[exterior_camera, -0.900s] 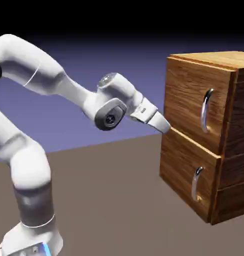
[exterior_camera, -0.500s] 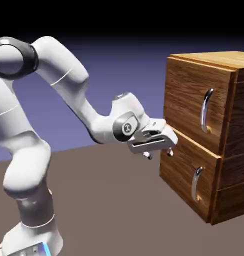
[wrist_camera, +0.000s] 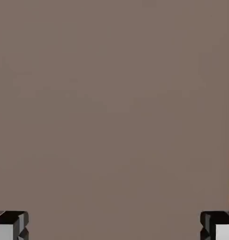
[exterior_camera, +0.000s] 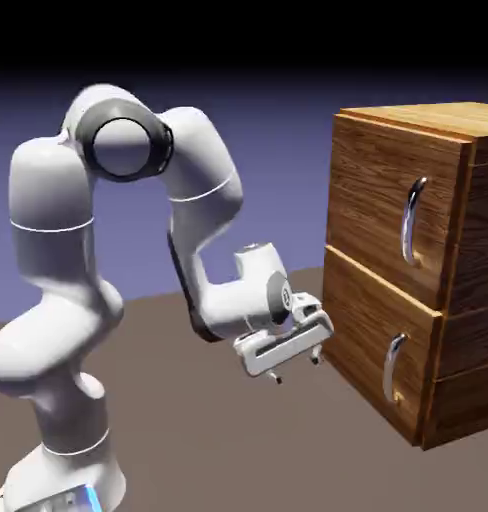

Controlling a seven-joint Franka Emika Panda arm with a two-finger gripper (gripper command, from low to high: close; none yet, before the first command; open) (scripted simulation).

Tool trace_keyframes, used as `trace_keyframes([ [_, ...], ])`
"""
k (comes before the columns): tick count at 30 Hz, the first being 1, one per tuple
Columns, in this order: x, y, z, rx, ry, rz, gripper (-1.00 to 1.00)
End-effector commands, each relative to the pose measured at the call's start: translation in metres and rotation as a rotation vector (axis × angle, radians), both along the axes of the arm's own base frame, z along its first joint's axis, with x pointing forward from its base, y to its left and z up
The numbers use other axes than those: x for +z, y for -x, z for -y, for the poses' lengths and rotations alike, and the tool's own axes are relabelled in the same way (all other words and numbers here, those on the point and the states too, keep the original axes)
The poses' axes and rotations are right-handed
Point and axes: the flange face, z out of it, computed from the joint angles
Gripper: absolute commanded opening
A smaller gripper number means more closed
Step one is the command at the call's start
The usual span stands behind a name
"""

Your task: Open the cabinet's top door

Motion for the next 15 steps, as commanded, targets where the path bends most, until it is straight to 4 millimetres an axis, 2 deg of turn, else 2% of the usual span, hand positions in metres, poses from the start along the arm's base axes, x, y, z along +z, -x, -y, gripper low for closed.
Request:
trace_keyframes([
  [1, -0.003, 0.001, -0.002, 0.054, 0.002, -0.006, 0.0],
  [8, -0.01, 0.004, -0.016, 0.422, 0.004, 0.029, 0.0],
  [15, 0.014, -0.005, -0.019, 0.739, 0.041, 0.202, 0.0],
])
